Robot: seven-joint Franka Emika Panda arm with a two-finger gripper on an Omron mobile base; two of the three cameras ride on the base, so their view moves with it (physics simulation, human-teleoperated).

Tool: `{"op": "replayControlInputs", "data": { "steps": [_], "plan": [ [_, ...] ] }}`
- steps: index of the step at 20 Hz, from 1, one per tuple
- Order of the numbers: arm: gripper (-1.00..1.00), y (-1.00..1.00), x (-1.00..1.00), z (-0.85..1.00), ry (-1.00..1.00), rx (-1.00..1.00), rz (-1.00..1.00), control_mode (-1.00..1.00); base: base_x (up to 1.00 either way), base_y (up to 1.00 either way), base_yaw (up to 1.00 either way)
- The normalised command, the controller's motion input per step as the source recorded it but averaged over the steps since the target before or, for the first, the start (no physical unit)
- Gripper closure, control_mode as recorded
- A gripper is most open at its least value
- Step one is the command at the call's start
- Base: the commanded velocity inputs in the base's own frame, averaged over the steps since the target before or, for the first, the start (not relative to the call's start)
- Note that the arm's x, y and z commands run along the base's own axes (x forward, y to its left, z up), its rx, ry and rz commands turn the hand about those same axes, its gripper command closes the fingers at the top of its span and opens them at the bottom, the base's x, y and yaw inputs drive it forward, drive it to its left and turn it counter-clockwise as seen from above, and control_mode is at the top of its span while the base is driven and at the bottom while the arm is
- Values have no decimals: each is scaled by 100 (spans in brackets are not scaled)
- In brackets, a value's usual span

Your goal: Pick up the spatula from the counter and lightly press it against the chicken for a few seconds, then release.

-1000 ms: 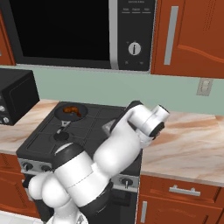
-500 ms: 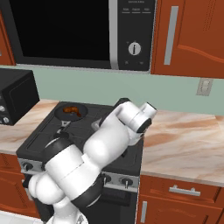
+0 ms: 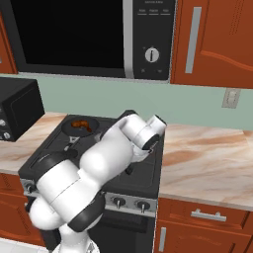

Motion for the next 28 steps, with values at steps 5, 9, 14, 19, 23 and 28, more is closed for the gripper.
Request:
{"op": "replayControlInputs", "data": {
  "steps": [5,9,14,19,23,28],
  "plan": [
    [100,26,12,2,0,3,3,-100,0,0,0],
    [100,32,24,0,0,1,2,-100,0,0,0],
    [100,41,12,0,-5,0,0,-100,0,0,0],
    [100,29,18,0,-10,0,0,-100,0,0,0],
    [100,21,38,1,0,5,0,-100,0,0,0],
    [100,30,30,0,-1,1,0,-100,0,0,0]
  ]
}}
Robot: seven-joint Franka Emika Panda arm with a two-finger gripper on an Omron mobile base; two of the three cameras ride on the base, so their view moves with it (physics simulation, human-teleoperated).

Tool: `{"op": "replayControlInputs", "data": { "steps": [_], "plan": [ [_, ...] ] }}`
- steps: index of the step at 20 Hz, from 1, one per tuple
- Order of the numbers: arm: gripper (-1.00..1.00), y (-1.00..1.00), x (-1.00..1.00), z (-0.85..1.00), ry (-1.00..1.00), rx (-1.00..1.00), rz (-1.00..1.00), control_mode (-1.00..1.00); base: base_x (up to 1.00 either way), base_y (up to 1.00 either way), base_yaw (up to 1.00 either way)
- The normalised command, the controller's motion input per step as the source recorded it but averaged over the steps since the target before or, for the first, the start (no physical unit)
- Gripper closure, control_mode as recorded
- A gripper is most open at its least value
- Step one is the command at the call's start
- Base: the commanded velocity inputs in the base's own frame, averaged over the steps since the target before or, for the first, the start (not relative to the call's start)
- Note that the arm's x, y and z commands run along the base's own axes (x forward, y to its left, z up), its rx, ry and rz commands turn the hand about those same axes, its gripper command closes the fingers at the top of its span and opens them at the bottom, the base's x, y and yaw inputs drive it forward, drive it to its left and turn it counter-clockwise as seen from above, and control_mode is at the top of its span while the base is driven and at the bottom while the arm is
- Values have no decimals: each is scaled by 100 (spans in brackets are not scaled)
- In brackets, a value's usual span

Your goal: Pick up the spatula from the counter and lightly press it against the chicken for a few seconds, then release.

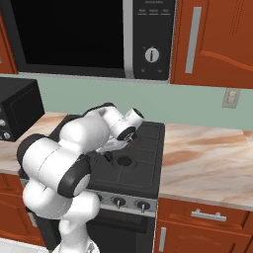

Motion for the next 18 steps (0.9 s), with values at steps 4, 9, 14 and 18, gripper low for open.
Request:
{"op": "replayControlInputs", "data": {
  "steps": [4,9,14,18],
  "plan": [
    [100,35,21,0,-6,0,-1,-100,0,0,0],
    [100,30,18,1,-2,0,-2,-100,0,0,0],
    [100,19,8,1,-2,0,-3,-100,0,0,0],
    [100,21,22,1,-1,0,-5,-100,0,0,0]
  ]
}}
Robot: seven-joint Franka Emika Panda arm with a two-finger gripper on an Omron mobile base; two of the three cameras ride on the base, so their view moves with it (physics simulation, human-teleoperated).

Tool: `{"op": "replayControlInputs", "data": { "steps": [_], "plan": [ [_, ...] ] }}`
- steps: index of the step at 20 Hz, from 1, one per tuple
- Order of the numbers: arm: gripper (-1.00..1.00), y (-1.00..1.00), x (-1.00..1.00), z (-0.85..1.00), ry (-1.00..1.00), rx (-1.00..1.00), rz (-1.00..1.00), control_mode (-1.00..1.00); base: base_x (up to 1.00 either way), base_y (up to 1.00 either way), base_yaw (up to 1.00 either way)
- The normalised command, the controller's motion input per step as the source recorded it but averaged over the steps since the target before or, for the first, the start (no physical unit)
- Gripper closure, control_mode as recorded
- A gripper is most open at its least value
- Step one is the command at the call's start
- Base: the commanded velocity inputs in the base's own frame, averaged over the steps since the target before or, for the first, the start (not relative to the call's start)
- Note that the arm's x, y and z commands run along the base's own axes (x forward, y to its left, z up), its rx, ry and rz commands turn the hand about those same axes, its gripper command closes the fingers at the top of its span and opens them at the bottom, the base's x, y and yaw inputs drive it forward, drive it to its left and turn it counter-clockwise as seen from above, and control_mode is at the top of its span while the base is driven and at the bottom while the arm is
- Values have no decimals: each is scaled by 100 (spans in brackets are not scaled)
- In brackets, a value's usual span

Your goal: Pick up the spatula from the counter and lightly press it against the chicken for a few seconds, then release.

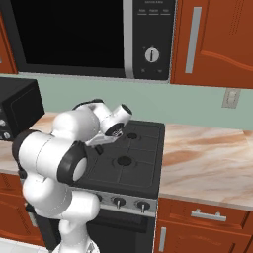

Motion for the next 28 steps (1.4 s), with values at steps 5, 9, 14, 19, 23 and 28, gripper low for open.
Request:
{"op": "replayControlInputs", "data": {
  "steps": [5,9,14,19,23,28],
  "plan": [
    [100,19,27,6,1,0,-5,-100,0,0,0],
    [100,16,32,8,6,0,-5,-100,0,0,0],
    [100,16,33,0,4,0,-4,-100,0,0,0],
    [100,15,30,0,8,-3,-5,-100,0,0,0],
    [100,12,25,-5,8,-3,-4,-100,0,0,0],
    [100,13,22,-8,7,-3,-4,-100,0,0,0]
  ]
}}
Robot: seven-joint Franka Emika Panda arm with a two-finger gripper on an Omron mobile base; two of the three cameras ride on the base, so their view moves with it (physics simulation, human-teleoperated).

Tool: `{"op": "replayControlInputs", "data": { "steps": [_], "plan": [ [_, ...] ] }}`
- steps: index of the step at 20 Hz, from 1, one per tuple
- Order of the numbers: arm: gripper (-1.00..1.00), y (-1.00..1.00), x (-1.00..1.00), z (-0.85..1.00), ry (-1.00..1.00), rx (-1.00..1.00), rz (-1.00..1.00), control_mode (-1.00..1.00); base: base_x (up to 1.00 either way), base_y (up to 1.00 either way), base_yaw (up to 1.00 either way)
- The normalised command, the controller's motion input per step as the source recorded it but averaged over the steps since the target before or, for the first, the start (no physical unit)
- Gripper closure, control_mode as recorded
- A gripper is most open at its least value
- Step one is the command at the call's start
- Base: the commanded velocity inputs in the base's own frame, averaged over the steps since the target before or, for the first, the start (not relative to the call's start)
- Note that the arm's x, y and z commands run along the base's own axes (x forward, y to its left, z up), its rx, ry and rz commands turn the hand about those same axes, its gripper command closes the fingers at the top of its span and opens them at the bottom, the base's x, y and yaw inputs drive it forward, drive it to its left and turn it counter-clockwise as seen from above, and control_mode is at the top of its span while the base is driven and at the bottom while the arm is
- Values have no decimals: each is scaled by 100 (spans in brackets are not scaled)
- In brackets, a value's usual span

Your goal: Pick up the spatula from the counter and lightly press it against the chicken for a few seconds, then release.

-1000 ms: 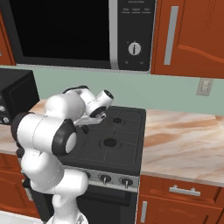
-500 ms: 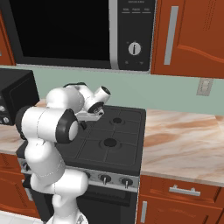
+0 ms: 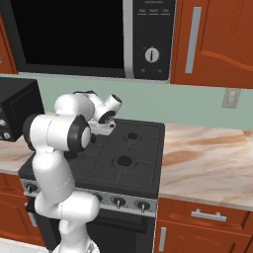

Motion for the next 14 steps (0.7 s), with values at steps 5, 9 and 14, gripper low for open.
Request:
{"op": "replayControlInputs", "data": {
  "steps": [5,9,14],
  "plan": [
    [100,14,20,-2,7,-3,-4,-100,0,0,0],
    [100,16,16,-5,6,-3,-3,-100,0,0,0],
    [100,13,12,-8,3,-3,-2,-100,0,0,0]
  ]
}}
